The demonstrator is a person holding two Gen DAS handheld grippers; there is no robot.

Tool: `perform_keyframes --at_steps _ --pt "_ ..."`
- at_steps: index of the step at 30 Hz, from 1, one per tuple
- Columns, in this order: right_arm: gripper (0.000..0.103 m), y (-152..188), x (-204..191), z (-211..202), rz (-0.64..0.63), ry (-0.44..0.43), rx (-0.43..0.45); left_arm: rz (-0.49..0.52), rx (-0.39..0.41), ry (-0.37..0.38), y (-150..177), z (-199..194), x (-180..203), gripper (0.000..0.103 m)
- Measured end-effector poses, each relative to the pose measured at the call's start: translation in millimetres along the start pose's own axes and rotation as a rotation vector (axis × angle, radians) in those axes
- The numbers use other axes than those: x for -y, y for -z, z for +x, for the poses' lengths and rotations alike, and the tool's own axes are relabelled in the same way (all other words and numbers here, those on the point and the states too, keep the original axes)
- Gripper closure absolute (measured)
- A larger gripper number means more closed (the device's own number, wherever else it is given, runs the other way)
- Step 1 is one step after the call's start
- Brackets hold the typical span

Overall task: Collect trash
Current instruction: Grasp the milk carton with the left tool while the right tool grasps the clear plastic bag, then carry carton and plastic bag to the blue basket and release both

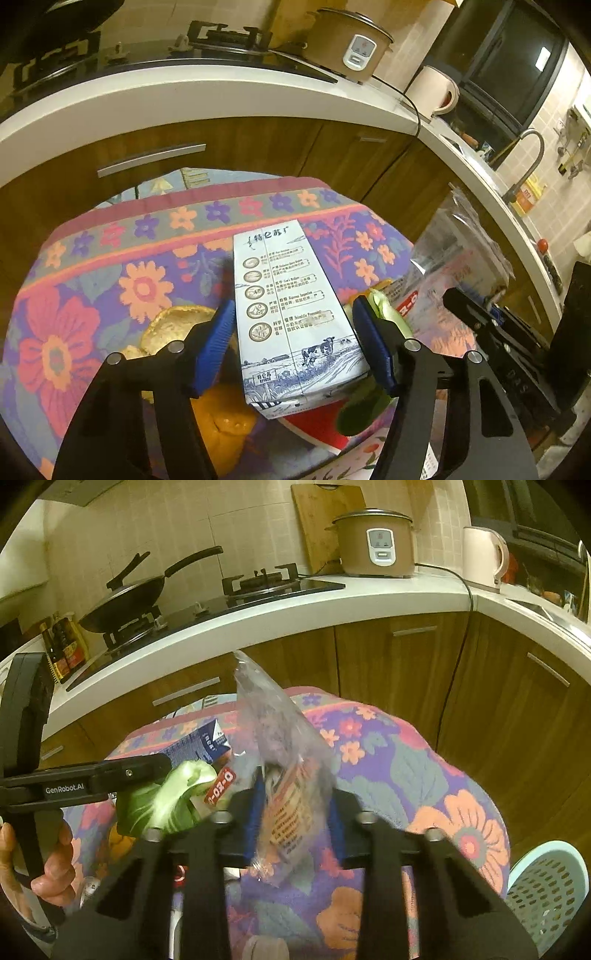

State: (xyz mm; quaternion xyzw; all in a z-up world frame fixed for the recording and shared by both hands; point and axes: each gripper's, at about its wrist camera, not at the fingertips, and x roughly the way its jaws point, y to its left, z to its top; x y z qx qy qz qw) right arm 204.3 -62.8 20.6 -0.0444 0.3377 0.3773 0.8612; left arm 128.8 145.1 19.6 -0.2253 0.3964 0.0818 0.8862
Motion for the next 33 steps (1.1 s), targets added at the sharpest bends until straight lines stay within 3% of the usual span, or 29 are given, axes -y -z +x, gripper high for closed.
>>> perform_keyframes --at_steps 4,8,17,23,33 --pt "0.1 4.1 -3.9 -9.5 -0.011 -0.014 0.026 -0.005 0.024 0.008 3.0 -6.2 -1.6 0.049" --pt "0.101 4.4 -8.1 -24.6 -0.023 -0.013 0.068 -0.029 0.079 0.055 5.4 -18.4 -7.0 0.049" --pt "0.101 5.5 -5.0 -60.5 -0.032 0.022 0.151 0.011 0.214 0.083 9.2 -63.1 6.2 0.049" --pt "0.101 10.5 7.4 -84.4 -0.01 0.049 0.187 0.063 0.287 0.111 17.3 -87.8 35.5 0.049" --pt "0.101 32.5 48.9 -147.7 0.066 0.108 0.266 0.156 0.308 0.208 38.7 -97.9 103.8 0.049"
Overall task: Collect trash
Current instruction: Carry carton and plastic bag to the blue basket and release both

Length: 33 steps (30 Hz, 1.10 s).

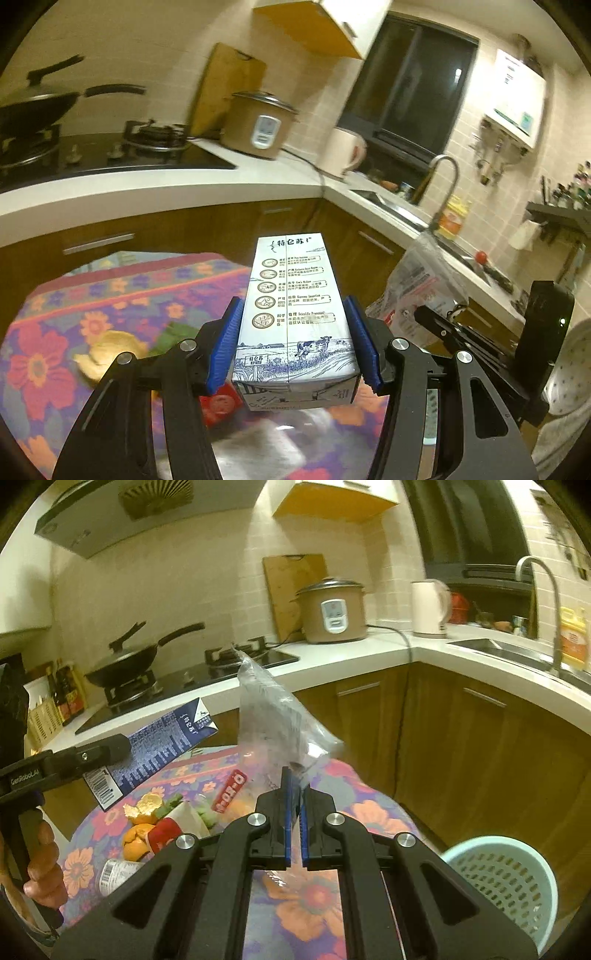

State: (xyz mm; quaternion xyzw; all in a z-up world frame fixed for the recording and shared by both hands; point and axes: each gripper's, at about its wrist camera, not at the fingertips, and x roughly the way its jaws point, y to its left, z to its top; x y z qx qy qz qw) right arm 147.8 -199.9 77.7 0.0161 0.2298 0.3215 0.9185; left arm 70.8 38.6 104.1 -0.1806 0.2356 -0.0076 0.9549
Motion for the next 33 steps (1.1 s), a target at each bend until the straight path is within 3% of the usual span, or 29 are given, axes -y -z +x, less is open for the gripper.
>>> perform_keyframes --at_steps 8,14,18,22,25,33 --pt "0.101 25.6 59.0 -48.4 0.071 0.112 0.017 0.055 -0.03 0.114 21.4 18.1 60.3 0.049" --pt "0.101 56.2 103.2 -66.7 0.115 0.22 -0.019 0.07 -0.08 0.254 52.9 51.6 111.0 0.049" --pt "0.101 72.5 127.5 -73.0 0.14 0.275 -0.055 0.091 -0.136 0.278 74.4 77.1 141.8 0.049" --pt "0.101 88.6 153.6 -66.3 0.186 0.324 -0.165 0.126 -0.195 0.274 93.1 103.4 167.0 0.049" --pt "0.101 103.7 167.9 -52.5 0.216 0.344 -0.261 0.143 -0.23 0.272 102.7 117.1 174.9 0.049" --pt "0.101 128.0 183.8 -40.9 0.238 0.363 -0.362 0.138 -0.281 0.289 114.8 135.4 184.9 0.051"
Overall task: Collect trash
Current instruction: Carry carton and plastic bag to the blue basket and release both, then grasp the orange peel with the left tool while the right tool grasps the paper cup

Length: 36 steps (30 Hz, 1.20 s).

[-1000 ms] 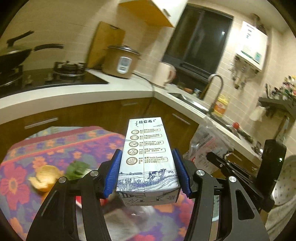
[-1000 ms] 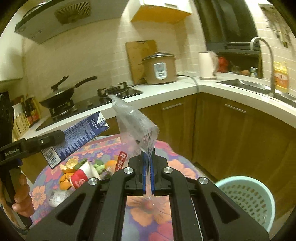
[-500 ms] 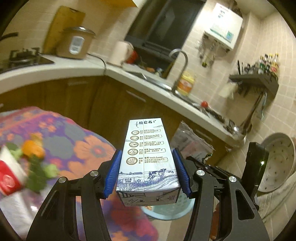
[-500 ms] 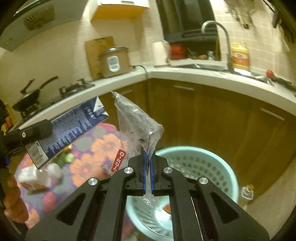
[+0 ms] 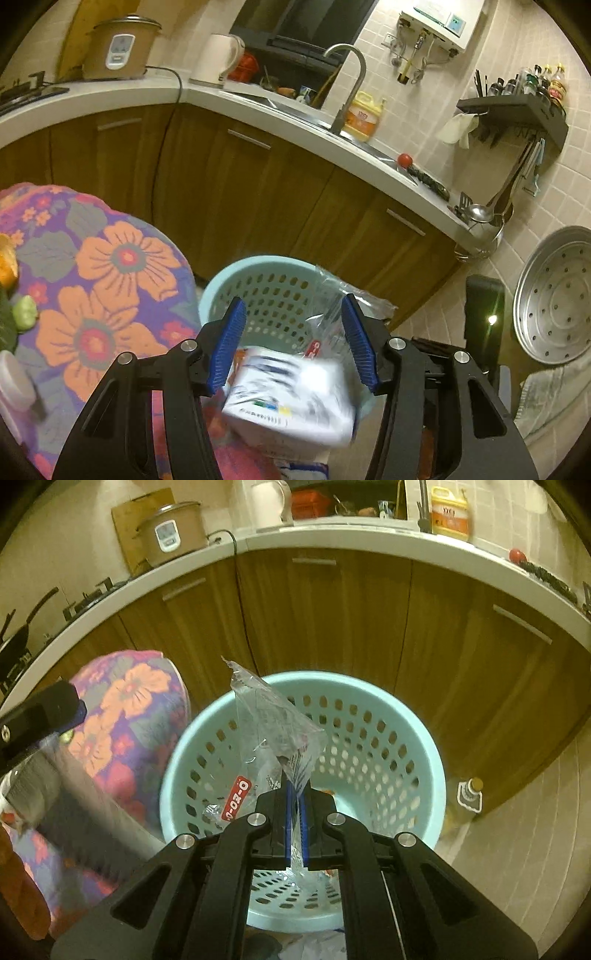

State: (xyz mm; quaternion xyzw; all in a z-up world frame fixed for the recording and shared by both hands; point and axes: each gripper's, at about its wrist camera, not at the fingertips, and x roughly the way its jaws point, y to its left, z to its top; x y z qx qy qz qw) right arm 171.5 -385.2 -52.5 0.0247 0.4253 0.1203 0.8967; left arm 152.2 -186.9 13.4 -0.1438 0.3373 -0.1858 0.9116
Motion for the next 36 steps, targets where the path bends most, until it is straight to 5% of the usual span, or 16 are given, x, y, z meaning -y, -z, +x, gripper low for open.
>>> perform_keyframes --at_steps 4,9,11,13,15,20,31,36 --pt "0.094 6.6 4.1 8.9 0.0 0.004 -0.061 0.017 -0.006 -0.002 1.2 -1.2 2.1 0.049" --pt "0.058 12.6 8.7 11.3 0.013 0.037 -0.06 -0.021 0.058 -0.015 -2.6 -6.4 -4.2 0.049" --pt "0.058 10.2 12.2 7.7 0.045 0.042 -0.029 -0.083 0.107 -0.002 -3.0 1.3 -11.9 0.05" --pt "0.058 11.0 13.9 8.4 0.046 0.037 -0.027 -0.13 0.053 0.003 -1.8 18.4 -18.4 0.051" --pt "0.049 15.0 17.1 9.4 0.043 0.036 -0.016 -0.088 0.048 -0.004 -3.1 15.6 -13.7 0.051" --pt "0.047 19.3 18.6 4.3 0.077 -0.025 0.032 -0.022 0.081 -0.037 -12.3 -6.8 -4.1 0.038" --pt "0.045 -0.2 -43.0 -58.4 -0.042 -0.136 0.243 0.035 0.182 -0.11 -17.3 -92.6 -6.4 0.031" --pt "0.042 -6.8 -89.9 -74.9 -0.129 -0.227 0.266 0.042 0.244 -0.18 -12.1 -154.3 -30.6 0.03"
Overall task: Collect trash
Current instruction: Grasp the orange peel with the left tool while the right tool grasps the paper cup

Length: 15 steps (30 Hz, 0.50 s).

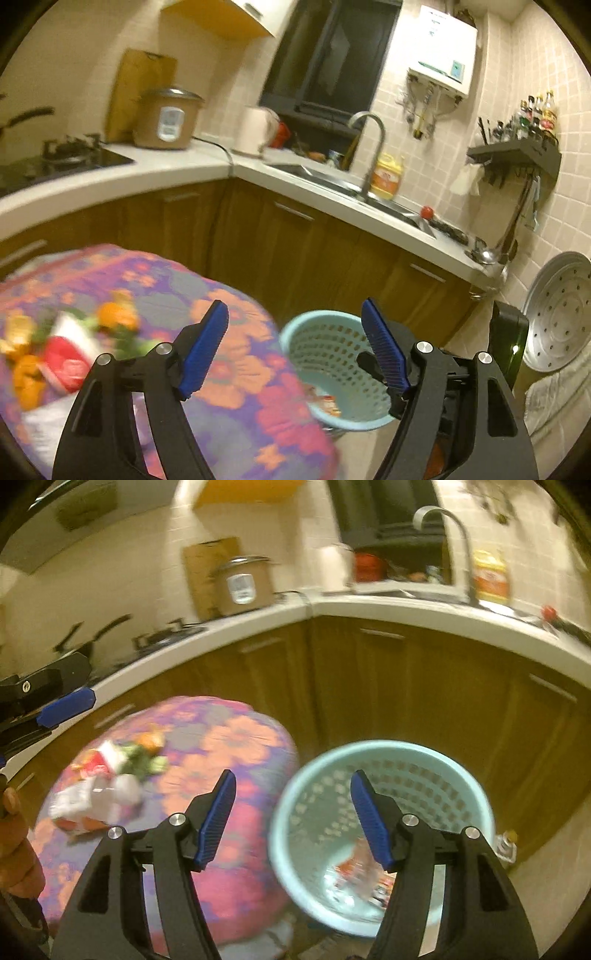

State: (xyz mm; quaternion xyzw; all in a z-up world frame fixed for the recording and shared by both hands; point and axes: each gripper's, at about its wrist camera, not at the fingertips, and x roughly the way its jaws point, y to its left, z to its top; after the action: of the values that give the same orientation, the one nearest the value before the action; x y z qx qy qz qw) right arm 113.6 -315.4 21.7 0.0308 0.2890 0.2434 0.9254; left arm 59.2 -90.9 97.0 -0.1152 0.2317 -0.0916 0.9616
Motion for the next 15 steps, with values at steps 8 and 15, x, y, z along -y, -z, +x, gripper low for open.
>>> perform_keyframes --at_steps 8,15 --pt "0.042 -11.9 -88.7 35.1 -0.142 -0.12 -0.036 -0.06 0.054 -0.202 -2.0 -74.4 -93.2 0.029" --pt "0.042 -24.2 -142.7 83.1 -0.236 -0.218 -0.116 -0.187 -0.026 -0.319 24.3 -93.1 -190.6 0.029"
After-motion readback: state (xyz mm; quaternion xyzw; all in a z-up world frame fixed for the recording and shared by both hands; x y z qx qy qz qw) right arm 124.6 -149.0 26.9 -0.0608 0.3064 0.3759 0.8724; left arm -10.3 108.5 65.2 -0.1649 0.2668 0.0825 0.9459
